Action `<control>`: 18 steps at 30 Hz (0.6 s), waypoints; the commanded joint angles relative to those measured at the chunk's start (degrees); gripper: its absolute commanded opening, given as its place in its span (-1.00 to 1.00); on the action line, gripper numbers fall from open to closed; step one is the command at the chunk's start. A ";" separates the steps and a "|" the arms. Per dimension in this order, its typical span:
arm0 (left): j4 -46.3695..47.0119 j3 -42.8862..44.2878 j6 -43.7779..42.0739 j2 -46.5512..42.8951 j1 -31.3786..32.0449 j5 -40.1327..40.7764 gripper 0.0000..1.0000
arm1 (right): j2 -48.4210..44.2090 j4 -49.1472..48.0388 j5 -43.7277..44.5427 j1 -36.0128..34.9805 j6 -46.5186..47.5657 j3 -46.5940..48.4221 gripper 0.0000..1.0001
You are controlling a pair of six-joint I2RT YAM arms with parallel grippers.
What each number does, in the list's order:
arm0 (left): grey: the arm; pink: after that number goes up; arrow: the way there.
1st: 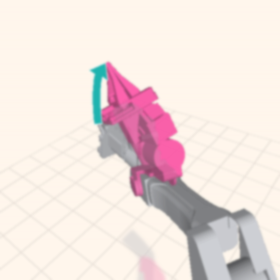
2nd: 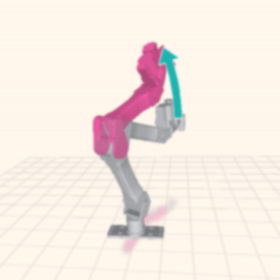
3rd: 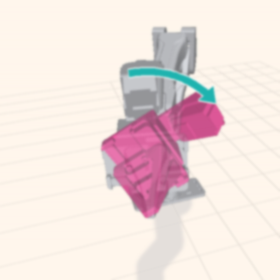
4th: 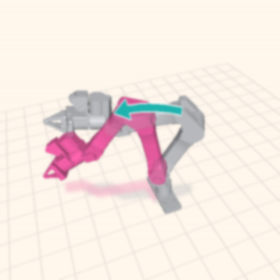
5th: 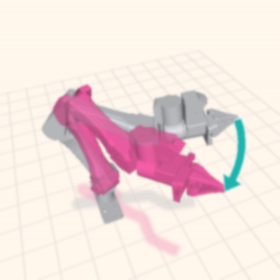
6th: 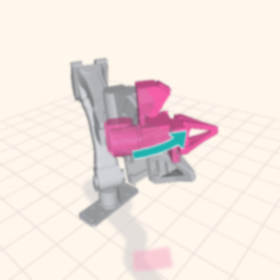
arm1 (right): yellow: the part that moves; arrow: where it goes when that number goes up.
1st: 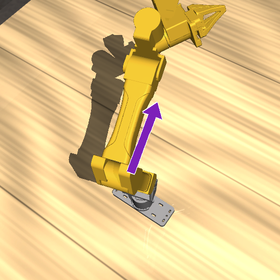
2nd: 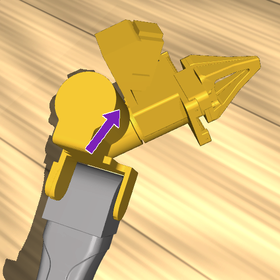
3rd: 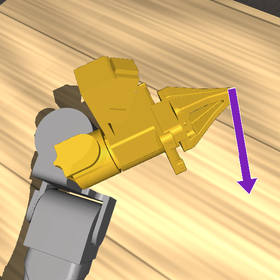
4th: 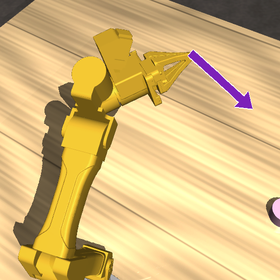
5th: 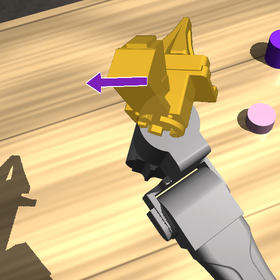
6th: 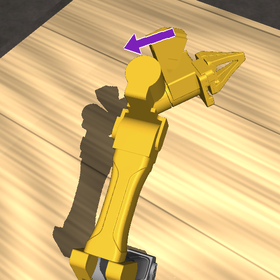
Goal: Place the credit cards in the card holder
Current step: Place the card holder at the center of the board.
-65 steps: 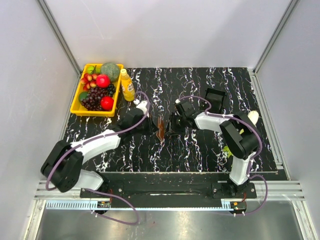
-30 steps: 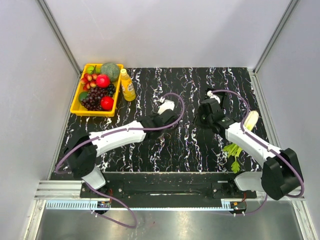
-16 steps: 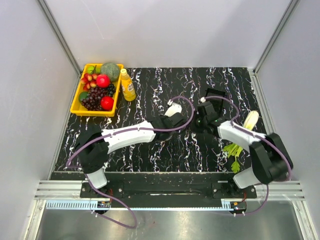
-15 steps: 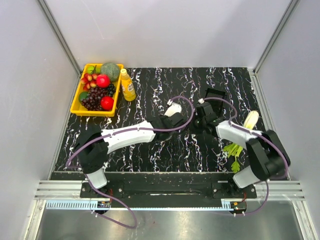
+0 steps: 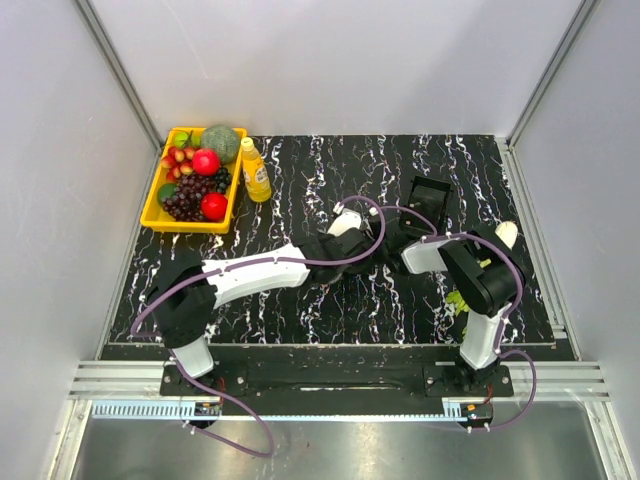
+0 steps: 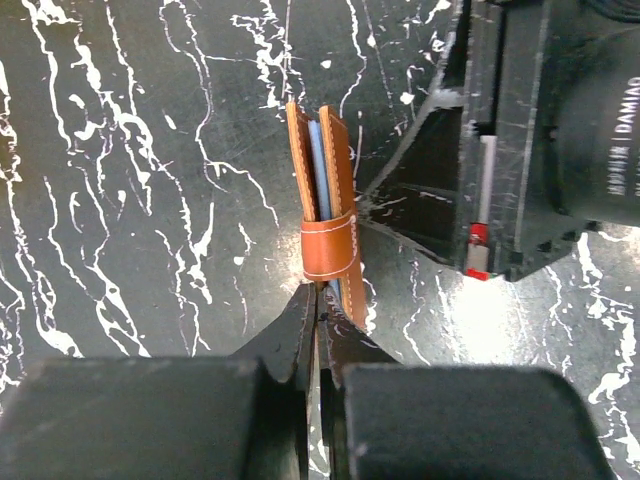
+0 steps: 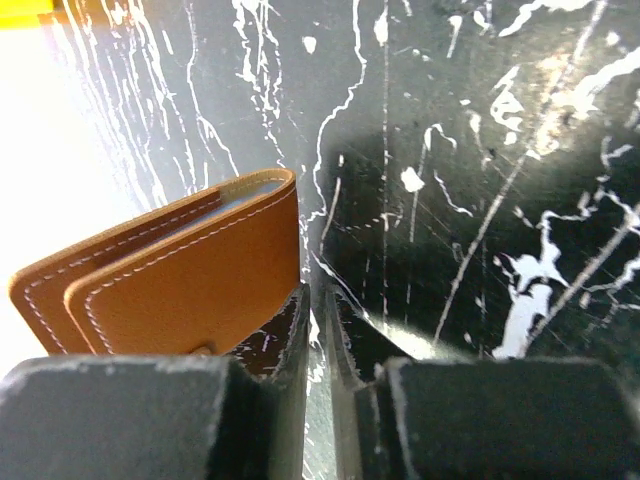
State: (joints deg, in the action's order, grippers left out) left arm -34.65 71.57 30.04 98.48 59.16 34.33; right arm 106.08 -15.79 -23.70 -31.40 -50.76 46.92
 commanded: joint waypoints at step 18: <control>7.58 -3.27 3.62 -3.46 0.08 -6.64 -0.19 | -9.39 20.69 19.82 1.34 11.81 3.88 -0.42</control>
State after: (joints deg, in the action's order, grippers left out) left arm -28.84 70.41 32.23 100.33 59.18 27.16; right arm 101.54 -7.25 -14.85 -31.18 -46.68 47.81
